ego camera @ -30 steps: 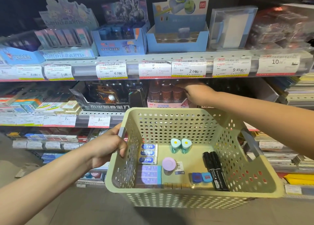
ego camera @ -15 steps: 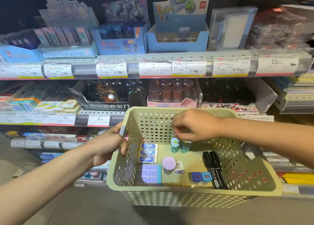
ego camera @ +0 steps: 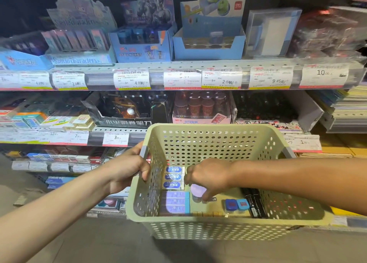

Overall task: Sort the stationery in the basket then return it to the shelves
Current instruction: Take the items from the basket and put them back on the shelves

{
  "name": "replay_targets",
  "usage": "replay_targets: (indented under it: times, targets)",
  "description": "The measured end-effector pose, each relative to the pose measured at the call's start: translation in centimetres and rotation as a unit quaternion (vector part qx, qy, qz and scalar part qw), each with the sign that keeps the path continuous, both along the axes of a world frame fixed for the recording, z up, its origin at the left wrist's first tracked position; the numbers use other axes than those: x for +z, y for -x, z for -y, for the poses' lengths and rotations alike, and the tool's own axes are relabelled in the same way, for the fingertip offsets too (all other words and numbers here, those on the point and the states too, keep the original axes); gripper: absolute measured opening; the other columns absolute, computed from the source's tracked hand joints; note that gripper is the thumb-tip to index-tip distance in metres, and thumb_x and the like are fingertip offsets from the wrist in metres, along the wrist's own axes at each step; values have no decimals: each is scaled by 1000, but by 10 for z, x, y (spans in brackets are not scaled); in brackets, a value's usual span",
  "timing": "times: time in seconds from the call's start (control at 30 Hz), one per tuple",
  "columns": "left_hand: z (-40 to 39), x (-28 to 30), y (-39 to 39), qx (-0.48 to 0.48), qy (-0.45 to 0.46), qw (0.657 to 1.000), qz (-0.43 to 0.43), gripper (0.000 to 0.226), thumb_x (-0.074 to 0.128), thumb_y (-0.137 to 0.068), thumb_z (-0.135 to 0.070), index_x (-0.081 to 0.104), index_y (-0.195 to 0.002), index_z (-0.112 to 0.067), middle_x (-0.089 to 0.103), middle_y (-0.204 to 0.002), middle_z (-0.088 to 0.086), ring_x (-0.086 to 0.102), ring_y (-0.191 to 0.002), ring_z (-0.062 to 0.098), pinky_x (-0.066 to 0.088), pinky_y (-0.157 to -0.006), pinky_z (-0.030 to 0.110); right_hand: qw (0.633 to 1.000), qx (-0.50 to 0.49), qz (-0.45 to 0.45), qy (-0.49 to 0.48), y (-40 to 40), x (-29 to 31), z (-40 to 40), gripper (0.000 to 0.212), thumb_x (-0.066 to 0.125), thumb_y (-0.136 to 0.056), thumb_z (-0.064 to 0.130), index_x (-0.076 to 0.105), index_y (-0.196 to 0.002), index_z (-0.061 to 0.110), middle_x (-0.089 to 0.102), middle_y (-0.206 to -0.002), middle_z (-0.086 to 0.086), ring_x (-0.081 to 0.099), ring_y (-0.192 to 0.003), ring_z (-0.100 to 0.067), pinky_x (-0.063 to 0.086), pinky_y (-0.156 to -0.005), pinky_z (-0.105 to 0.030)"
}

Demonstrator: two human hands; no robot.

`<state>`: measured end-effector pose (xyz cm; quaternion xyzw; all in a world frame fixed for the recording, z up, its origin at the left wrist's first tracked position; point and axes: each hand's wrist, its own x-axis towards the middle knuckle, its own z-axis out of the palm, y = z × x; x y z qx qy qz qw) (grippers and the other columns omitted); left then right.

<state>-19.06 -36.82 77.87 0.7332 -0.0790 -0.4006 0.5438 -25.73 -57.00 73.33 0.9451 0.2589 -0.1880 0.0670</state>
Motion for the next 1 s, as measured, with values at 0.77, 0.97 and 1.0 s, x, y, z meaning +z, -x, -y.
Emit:
replay_targets:
  times: [0.77,0.97,1.0]
  targets:
    - [1,3,1,-1,6,1000,22,67,42,-38,10,58,-95,-21,56,-59,6,53,-55,22,43,-54,25,892,-185,60,-409,5,58,44,34,74,-73,3,58,-101,14,54,-88,13,56,-72,-7,52,-71,-22]
    - [2,6,2,-2,6,1000,18,69,42,-39,10,59,-97,-22,55,-66,10,53,-64,27,44,-60,30,820,-246,97,-508,3,64,60,38,77,-71,-3,55,-98,12,60,-92,-5,60,-75,-13,56,-75,-29]
    - [3,6,2,-1,5,1000,18,68,42,-39,10,58,-97,-21,54,-65,10,53,-63,27,44,-60,30,809,-255,107,-518,2,66,63,37,76,-72,-3,54,-99,10,61,-93,-10,60,-77,-15,55,-76,-30]
